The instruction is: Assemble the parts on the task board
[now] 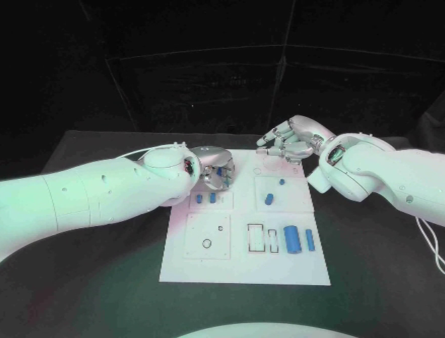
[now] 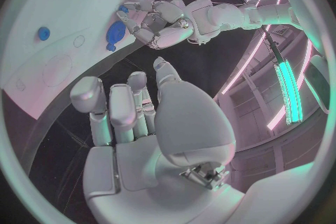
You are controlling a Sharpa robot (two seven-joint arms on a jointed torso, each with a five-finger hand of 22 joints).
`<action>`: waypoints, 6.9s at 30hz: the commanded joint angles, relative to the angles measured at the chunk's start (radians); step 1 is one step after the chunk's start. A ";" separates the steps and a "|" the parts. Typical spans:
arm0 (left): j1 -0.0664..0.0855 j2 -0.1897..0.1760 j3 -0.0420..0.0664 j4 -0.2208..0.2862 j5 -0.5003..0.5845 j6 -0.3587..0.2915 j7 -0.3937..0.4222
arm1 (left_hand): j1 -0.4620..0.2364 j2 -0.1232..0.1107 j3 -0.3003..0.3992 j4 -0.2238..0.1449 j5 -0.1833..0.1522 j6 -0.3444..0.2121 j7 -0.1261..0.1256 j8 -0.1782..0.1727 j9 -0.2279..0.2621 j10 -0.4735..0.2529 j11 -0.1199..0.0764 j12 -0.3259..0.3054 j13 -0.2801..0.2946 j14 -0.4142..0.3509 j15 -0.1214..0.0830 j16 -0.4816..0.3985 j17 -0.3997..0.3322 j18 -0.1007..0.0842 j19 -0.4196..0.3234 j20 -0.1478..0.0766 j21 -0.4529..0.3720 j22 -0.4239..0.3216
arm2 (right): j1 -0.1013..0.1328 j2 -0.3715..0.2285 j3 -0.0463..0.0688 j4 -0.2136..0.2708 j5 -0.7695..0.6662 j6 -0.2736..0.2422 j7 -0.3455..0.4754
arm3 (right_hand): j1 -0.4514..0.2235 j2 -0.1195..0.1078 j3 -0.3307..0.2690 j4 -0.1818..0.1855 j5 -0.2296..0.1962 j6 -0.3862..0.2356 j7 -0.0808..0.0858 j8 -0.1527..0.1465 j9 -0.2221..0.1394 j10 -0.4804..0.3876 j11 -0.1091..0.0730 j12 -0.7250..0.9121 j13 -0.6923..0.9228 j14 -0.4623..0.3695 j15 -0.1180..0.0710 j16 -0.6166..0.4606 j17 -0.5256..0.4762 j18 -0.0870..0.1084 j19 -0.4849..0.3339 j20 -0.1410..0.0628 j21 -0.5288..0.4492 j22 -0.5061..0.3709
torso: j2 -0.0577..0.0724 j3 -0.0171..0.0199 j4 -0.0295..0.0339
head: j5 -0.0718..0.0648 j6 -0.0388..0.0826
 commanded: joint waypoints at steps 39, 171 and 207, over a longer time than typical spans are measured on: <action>0.003 -0.174 0.045 0.101 0.058 0.003 0.027 | -0.029 -0.016 0.012 -0.001 0.003 0.012 0.000 -0.023 -0.001 0.029 -0.011 -0.030 -0.007 0.022 0.001 0.002 -0.012 -0.020 -0.004 -0.003 0.011 0.011 | 0.001 -0.005 0.001 -0.001 -0.001 -0.006 0.011 | 0.001 0.012 -0.005 0.000 0.004 -0.009 0.000 0.005 -0.001 -0.006 0.001 0.001 0.000 0.002 -0.004 -0.005 0.001 0.020 -0.003 0.000 -0.004 -0.002 | 0.001 0.0008 -0.0015 | 0.006 0.012; -0.012 -0.347 0.043 0.182 1.342 -0.017 0.537 | -0.079 -0.018 -0.029 0.028 0.007 -0.094 0.079 -0.108 -0.006 -0.147 0.062 0.004 -0.006 -0.318 0.064 -0.394 -0.677 0.059 -0.283 0.057 -0.516 -0.381 | -0.089 -0.052 -0.002 0.024 -0.923 0.137 -0.142 | 0.134 -0.037 0.225 -0.048 -0.217 0.097 -0.001 -0.055 -0.004 -0.086 0.027 -0.721 -0.799 0.007 0.016 -0.147 -0.115 0.026 0.003 0.007 -0.059 -0.037 | 0.001 -0.0006 -0.0022 | -0.042 0.030; -0.012 -0.352 0.042 0.169 1.338 -0.012 0.505 | -0.078 -0.008 -0.030 0.030 0.007 -0.103 0.082 -0.104 -0.008 -0.158 0.064 0.010 -0.008 -0.316 0.065 -0.395 -0.687 0.059 -0.280 0.059 -0.524 -0.390 | -0.097 -0.041 -0.002 0.033 -0.863 -0.035 -0.134 | 0.073 -0.070 0.627 -0.185 -0.271 0.196 -0.009 -0.046 0.013 0.054 0.008 -0.769 -0.859 0.010 -0.005 -0.092 -0.083 0.009 0.045 -0.006 0.034 0.076 | 0.001 0.0004 -0.0021 | -0.046 0.021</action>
